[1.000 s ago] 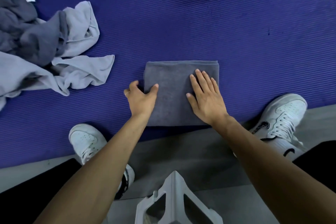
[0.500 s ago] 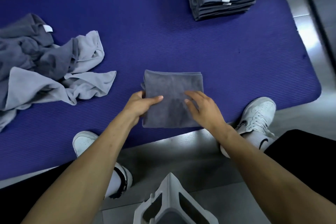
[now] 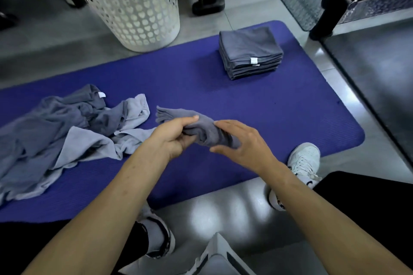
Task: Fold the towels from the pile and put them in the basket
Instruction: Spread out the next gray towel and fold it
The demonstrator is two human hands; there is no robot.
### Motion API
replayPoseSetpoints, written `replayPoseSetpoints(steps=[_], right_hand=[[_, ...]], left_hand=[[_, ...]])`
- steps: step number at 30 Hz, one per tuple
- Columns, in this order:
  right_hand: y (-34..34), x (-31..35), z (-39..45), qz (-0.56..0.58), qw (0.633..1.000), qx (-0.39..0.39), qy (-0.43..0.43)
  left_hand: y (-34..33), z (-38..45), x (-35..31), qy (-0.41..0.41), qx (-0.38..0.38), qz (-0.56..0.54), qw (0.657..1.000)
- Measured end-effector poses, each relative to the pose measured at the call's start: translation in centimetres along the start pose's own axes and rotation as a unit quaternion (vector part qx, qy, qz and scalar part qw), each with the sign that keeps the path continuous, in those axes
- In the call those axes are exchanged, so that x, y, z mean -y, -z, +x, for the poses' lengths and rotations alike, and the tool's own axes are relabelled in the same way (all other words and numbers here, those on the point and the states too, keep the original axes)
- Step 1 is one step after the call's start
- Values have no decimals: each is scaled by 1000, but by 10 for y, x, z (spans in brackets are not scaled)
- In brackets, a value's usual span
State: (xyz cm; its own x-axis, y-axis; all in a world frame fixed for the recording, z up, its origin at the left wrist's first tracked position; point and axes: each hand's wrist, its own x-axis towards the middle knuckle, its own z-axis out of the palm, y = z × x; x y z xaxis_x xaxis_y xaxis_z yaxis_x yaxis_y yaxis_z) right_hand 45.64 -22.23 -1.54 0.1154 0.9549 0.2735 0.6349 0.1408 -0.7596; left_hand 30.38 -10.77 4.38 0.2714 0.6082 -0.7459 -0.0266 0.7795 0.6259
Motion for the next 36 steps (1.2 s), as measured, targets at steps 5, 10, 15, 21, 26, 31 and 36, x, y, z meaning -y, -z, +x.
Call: replayPoseSetpoints(steps=[5,10,15,21,26,31,36], right_hand=[[11,21,9,-28,999,-2,30],[26,39,25,26,1000,6,-6],[59,46,44,83,992,69,-71],[98,52,62,118,981,134,-80],[121,46,66,129,977,131,-109],[136,37,74,145,974,85,-154],[149,18,90,85,959,180,-204]], left_hand=[[9,-28,-5,-29,-5,-14,999],[23,-44,-14,-39,-37,219,974],[29,-50,-27,-372,-96,451,806],[1,-56,-57,-333,214,594,701],[-24,-36,-53,-345,205,586,704],[-48,-24,-58,-387,183,497,755],[-63,-15,-88,-351,187,431,810]])
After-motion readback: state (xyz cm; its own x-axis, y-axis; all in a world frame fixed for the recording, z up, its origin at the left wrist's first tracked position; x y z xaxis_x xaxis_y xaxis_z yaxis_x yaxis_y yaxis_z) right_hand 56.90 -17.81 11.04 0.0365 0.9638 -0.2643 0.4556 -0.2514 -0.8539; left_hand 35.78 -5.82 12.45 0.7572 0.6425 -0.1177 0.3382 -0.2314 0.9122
